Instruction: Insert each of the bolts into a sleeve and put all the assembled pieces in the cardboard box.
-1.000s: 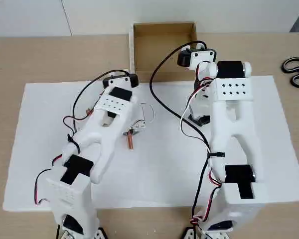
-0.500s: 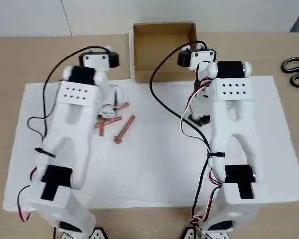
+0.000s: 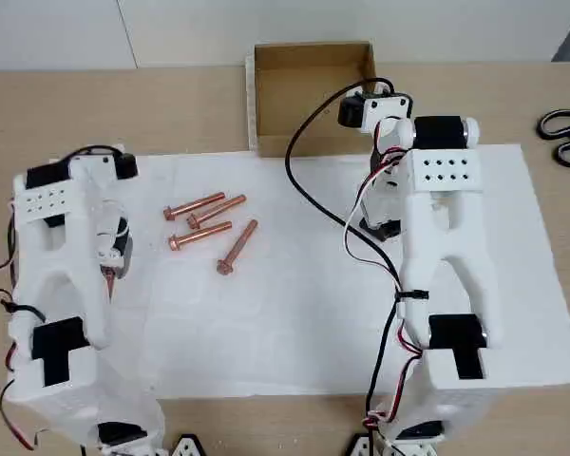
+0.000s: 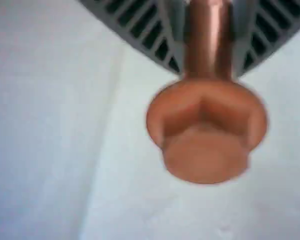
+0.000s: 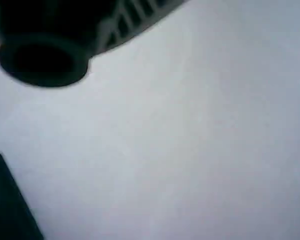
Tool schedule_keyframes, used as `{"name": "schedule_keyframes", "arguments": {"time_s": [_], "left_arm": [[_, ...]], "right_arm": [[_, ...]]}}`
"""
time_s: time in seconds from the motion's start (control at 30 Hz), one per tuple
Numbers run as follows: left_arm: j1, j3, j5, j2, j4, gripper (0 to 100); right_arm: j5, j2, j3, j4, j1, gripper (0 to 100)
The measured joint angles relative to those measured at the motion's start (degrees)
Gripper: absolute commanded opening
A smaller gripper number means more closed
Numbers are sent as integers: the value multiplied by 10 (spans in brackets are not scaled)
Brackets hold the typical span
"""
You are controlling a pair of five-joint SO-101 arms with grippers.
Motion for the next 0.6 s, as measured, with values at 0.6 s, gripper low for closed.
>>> {"name": "schedule_keyframes", "arguments": {"time_s": [0.6], "left_arm": [[152, 9, 76, -4, -23, 7]], "right_arm": [[0, 13, 0, 0, 0, 5]]}}
